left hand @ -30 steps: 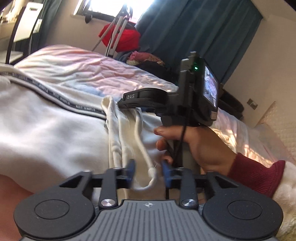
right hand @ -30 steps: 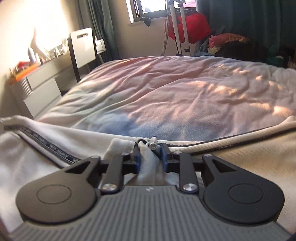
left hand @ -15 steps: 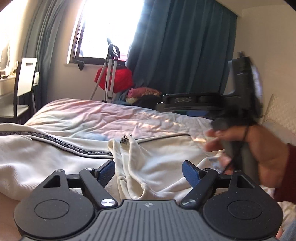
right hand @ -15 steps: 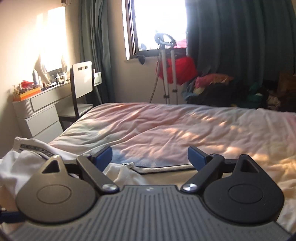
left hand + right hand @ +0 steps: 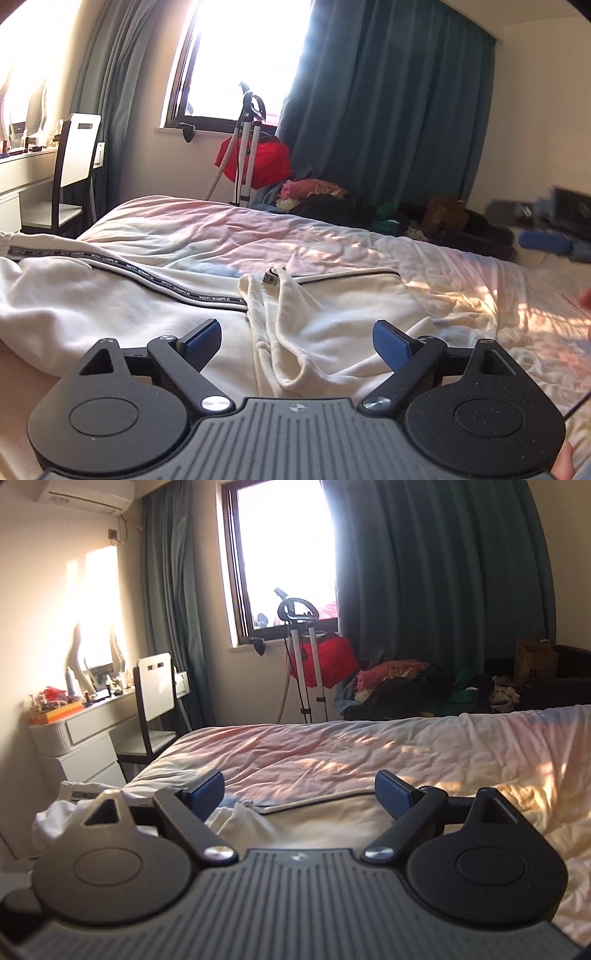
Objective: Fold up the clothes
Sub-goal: 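Open both grippers and release the waistband, then grasp the ribbed cuffs with the left gripper and lift them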
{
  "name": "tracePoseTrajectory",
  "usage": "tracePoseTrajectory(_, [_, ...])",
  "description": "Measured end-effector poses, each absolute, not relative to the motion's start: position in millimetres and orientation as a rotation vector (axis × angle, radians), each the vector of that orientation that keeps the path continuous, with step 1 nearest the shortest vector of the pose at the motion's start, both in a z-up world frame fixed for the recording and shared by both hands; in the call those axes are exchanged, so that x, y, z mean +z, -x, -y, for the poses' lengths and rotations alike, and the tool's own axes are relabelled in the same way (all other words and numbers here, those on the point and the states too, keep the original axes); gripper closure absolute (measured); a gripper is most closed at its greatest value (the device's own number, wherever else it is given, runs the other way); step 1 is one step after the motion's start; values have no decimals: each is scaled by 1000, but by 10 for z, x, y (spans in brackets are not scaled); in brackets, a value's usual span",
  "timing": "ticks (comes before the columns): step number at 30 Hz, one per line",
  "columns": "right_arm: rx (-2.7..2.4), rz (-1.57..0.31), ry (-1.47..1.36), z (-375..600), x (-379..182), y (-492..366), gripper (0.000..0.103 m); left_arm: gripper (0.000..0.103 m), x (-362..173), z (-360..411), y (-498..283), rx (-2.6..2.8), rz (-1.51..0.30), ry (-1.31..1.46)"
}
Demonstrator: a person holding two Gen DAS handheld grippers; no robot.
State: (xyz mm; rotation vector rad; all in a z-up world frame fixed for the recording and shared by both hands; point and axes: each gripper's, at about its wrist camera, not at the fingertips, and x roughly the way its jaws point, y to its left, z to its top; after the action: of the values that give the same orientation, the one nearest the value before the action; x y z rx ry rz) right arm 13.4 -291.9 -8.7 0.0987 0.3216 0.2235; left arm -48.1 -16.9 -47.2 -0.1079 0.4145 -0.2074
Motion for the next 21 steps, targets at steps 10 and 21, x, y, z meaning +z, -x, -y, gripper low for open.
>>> tracePoseTrajectory(10, [207,-340,-115,3002,-361,159,13,10,-580,299,477,-209,-436,89])
tracePoseTrajectory(21, [216,-353,-170,3091,-371,246,13,10,-932,-617,302,112,-711,548])
